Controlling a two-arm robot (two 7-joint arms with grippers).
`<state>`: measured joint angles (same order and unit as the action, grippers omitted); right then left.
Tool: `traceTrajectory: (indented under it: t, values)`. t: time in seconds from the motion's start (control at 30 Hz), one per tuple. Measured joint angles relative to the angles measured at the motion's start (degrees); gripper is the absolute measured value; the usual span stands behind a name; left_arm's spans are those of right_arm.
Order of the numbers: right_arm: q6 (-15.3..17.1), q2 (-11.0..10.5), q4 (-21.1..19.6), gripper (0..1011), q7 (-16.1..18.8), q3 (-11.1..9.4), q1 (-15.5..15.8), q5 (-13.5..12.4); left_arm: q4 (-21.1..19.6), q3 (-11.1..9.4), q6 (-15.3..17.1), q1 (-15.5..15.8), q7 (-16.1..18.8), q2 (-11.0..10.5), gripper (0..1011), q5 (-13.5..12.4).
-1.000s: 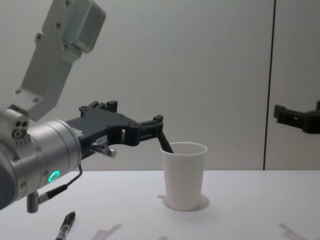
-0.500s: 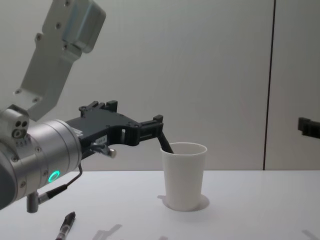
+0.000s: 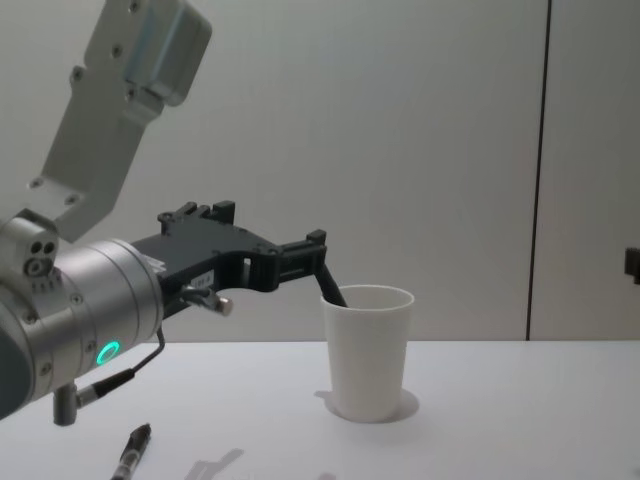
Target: Place the pen into the pen holder.
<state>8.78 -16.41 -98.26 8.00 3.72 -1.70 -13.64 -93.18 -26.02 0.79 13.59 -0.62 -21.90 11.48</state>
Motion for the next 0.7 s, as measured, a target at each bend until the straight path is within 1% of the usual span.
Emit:
traceTrajectory:
  t: [0.4, 0.57, 0.7]
  values:
    - [0.72, -0.5, -0.86, 1001, -0.19, -0.37, 0.79, -0.21, -0.3, 0.29, 0.39, -0.15, 0.17, -0.07, 1000, 0.31]
    - [0.87, -0.58, -1.04, 1001, -0.21, -0.43, 0.94, -0.23, -0.68, 0.62, 1.1, -0.3, 0.37, -0.34, 1000, 0.64]
    - [0.95, -0.66, -1.14, 1001, -0.24, -0.48, 1.03, -0.26, -1.33, 1.12, 2.59, -0.43, 0.6, -0.74, 1000, 1.16]
